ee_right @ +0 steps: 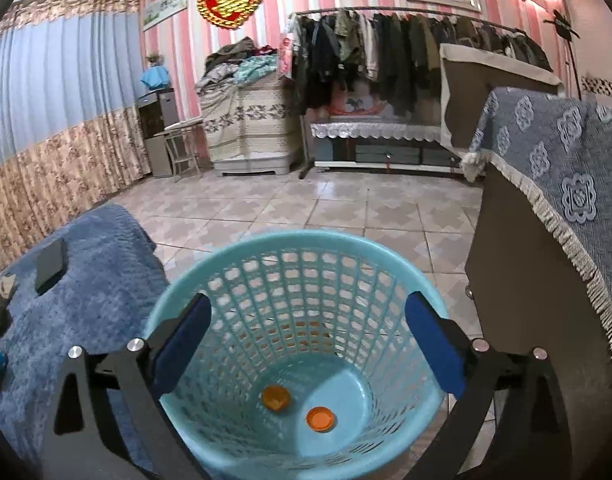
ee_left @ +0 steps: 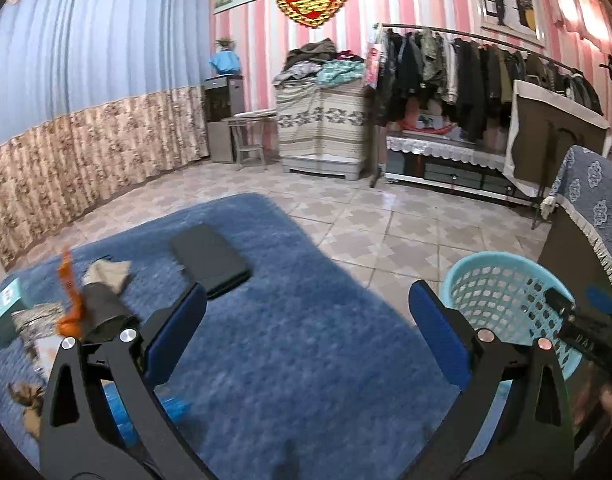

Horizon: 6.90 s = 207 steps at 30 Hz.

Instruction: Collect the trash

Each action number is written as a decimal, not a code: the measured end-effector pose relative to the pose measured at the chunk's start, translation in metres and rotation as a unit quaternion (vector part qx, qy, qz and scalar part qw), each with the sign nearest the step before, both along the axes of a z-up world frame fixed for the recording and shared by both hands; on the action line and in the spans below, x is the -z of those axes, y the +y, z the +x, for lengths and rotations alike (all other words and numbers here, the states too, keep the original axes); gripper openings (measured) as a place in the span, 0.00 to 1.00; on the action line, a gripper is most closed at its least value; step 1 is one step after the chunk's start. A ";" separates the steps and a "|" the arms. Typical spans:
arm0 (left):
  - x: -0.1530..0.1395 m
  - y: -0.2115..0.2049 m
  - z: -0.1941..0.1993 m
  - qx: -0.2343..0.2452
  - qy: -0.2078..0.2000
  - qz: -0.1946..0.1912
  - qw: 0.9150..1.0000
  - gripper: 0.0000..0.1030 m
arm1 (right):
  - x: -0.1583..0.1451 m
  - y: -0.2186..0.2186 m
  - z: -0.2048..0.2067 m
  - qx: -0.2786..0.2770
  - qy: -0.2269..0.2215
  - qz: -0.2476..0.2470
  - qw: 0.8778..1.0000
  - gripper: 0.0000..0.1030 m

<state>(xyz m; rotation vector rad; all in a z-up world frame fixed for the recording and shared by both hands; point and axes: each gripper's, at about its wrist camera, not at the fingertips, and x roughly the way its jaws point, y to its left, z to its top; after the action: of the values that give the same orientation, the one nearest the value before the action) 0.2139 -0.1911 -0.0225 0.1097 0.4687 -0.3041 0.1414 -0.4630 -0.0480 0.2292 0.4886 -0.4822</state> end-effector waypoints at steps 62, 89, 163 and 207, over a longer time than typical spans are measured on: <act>0.055 0.315 -0.041 -0.239 0.083 -0.036 0.967 0.42 | 0.014 0.311 0.053 -0.347 0.043 -0.015 0.937 0.94; 0.046 0.323 -0.037 -0.258 0.069 -0.017 0.964 0.42 | 0.024 0.348 0.072 -0.412 0.080 -0.004 0.908 0.24; 0.019 -0.163 -0.004 0.184 0.040 -0.012 0.982 0.44 | -0.014 -0.061 -0.066 -0.006 -0.009 0.015 1.000 0.23; 0.026 -0.177 0.042 0.166 0.026 0.022 0.985 0.93 | 0.023 -0.050 0.011 -0.023 0.039 0.065 0.997 0.34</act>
<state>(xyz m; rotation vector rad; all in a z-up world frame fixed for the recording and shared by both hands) 0.2558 -0.3680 -0.0489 0.2242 0.5086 -0.6257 0.1521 -0.5131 -0.0715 0.3236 0.6001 -0.4160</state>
